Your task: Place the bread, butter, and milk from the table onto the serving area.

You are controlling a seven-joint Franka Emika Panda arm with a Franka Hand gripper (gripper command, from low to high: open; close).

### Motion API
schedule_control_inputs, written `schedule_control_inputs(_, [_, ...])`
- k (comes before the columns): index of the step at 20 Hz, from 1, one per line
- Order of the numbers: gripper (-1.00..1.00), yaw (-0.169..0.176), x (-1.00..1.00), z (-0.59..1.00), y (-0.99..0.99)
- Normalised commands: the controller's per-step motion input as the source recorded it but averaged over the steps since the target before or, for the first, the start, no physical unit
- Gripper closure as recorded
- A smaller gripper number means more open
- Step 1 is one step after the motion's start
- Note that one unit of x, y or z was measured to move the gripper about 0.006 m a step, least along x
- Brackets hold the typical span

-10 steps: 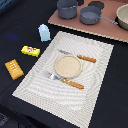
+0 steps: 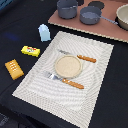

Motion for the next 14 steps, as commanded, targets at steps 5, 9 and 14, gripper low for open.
schedule_control_inputs(5, [-1.00,0.000,-0.04,-0.29,-1.00])
schedule_control_inputs(9, [-1.00,0.000,-0.12,-0.31,-1.00])
schedule_control_inputs(14, [-1.00,0.000,-0.16,-0.31,-1.00])
